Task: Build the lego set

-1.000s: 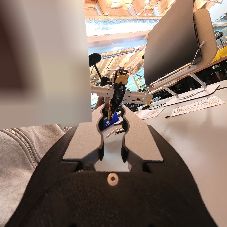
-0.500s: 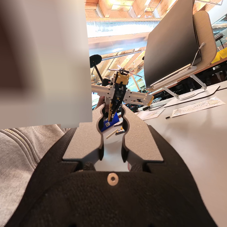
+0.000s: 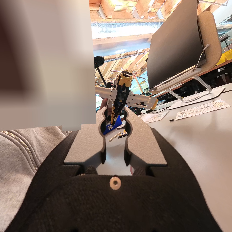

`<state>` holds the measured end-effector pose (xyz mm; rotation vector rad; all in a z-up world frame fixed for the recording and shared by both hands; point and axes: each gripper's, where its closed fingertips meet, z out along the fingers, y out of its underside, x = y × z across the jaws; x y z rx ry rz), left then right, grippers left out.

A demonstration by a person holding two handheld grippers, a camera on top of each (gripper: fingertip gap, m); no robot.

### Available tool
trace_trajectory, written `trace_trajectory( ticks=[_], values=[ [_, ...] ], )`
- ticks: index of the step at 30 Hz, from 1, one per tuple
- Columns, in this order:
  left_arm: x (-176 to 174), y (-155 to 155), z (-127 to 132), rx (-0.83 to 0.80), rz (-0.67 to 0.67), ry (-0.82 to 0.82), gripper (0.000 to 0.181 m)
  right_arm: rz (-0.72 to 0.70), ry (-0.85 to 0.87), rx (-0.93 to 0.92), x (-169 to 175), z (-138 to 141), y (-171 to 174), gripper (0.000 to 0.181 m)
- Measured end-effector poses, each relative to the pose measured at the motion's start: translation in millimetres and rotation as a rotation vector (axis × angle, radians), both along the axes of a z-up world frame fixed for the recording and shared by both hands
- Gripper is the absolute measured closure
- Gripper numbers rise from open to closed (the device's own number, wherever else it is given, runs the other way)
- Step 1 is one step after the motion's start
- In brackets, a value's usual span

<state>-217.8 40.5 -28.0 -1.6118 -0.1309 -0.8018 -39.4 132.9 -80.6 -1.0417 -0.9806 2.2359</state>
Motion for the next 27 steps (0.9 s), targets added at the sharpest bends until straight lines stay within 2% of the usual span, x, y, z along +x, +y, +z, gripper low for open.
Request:
trace_trajectory(
  ticks=[20, 27],
  values=[
    [4, 3, -11, -0.040, 0.002, 0.018, 0.120, 0.000, 0.004, -0.003, 0, 0, 0, 0.160],
    [16, 14, -41, -0.185, -0.003, 0.195, 0.120, -0.001, 0.006, -0.004, 0, 0, 1, 0.160]
  ],
)
